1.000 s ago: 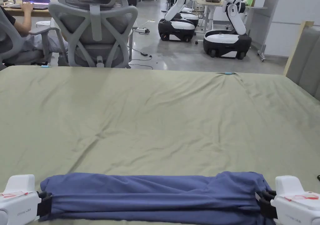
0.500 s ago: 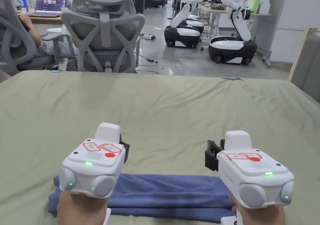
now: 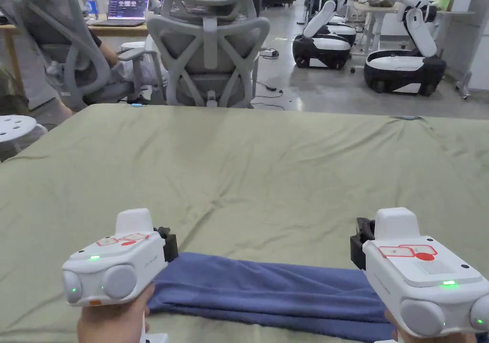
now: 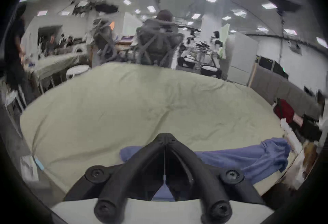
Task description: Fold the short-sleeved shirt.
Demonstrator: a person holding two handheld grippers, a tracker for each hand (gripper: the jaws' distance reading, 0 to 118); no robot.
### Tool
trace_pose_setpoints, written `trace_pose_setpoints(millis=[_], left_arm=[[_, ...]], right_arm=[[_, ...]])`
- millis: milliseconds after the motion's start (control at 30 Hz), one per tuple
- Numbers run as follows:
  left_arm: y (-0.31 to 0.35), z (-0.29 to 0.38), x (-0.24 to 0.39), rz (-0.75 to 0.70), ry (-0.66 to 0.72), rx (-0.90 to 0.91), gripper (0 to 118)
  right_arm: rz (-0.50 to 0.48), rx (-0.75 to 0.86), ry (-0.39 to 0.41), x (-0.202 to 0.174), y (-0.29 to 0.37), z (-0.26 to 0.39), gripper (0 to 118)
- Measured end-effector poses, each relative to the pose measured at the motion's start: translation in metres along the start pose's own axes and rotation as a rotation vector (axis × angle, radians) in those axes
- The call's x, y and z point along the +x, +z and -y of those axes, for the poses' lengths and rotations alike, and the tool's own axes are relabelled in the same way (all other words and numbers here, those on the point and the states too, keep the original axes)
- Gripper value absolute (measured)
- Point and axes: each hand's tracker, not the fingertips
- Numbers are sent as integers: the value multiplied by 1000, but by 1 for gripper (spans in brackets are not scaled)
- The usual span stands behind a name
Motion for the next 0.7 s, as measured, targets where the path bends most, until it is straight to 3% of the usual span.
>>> trace_pose_setpoints(millis=[33, 67, 100, 167, 300, 367, 433, 500, 567, 600, 633, 667, 700], left_arm=[[-1, 1, -15, 7, 62, -19, 72], [-4, 4, -34, 18, 121, -44, 98], [-7, 9, -48, 25, 188, -64, 98], [-9, 18, -71, 82, 325, -76, 109], [-28, 48, -95, 158, 611, -153, 108], [-48, 68, -99, 264, 770, -213, 108], [-65, 81, -96, 404, 827, -152, 109], [-74, 80, -88, 454, 862, -135, 109], [-91, 84, -82, 584, 996, -188, 102], [-98, 86, -77, 624, 1048, -211, 89], [-104, 90, -73, 592, 1073, -225, 60], [-107, 91, -70, 523, 1067, -231, 22], [-109, 89, -65, 414, 987, -253, 11]], right_arm=[[-6, -5, 1, -4, -3, 1, 0], [-14, -14, -1, -9, -7, 2, 0], [-21, -20, -2, -13, -7, 4, 0], [-29, -31, 5, -21, -12, 6, 0], [-36, -42, 14, -29, -17, 7, 0], [-35, -45, 23, -30, -17, 6, 0], [-27, -48, 27, -29, -18, 5, 0], [-19, -49, 29, -26, -18, 3, 0], [-10, -48, 30, -24, -18, 2, 0], [-6, -48, 28, -23, -18, 1, 0], [-2, -48, 25, -22, -18, 1, 0], [1, -49, 24, -21, -18, 2, 0], [3, -51, 25, -21, -17, 2, 0]])
